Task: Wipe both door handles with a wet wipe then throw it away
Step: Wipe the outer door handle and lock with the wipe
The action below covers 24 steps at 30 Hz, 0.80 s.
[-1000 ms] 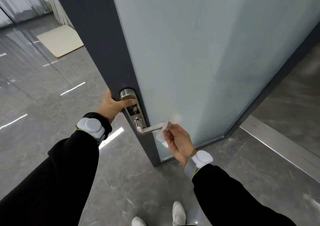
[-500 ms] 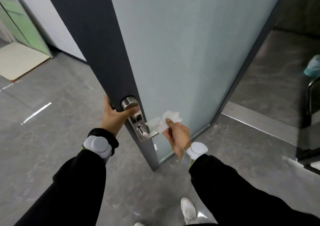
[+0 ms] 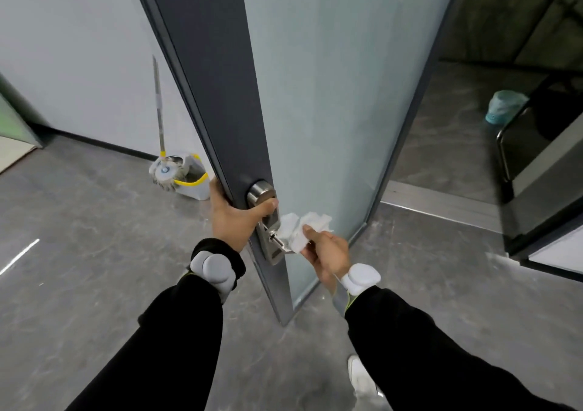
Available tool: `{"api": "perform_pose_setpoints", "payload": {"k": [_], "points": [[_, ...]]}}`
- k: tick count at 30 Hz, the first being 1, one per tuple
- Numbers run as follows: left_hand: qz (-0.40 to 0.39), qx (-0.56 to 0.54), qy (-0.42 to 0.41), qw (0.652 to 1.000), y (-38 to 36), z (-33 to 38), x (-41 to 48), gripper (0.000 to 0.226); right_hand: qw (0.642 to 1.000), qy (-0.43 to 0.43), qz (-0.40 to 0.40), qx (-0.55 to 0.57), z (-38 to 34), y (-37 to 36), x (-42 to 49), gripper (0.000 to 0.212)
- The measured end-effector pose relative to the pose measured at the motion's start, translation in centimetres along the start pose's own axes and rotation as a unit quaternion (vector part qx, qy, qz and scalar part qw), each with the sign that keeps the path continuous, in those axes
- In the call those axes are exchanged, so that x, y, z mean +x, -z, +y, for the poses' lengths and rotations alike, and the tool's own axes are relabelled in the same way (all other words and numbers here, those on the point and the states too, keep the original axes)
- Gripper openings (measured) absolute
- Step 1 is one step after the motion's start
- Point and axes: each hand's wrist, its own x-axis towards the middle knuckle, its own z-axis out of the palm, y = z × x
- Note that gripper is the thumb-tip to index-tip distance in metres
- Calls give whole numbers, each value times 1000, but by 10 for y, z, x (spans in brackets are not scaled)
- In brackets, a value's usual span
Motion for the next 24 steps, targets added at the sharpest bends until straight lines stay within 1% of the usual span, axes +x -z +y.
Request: {"api": "perform_pose_setpoints", "payload": {"k": [3, 8, 12, 17, 20, 24], "points": [[-1, 0, -2, 1000, -1, 0, 1, 99, 1000, 4, 21, -5, 19, -6, -13, 11], [-6, 5, 2, 1000, 2, -2, 2, 99, 999, 11, 46, -7, 33, -12, -15, 20], [-11, 12, 2, 1000, 2, -1, 3, 99, 998, 27, 57, -16, 33, -12, -15, 20], [-12, 16, -2, 1000, 1, 0, 1, 93, 999, 23, 30, -18, 29, -9, -15, 29], [-9, 17, -2, 1000, 0, 3, 0, 91, 1000, 5, 11, -20, 23, -6, -14, 27], [-11, 21, 6, 1000, 1, 4, -1, 90, 1000, -18, -15, -21, 18, -2, -8, 29]]}}
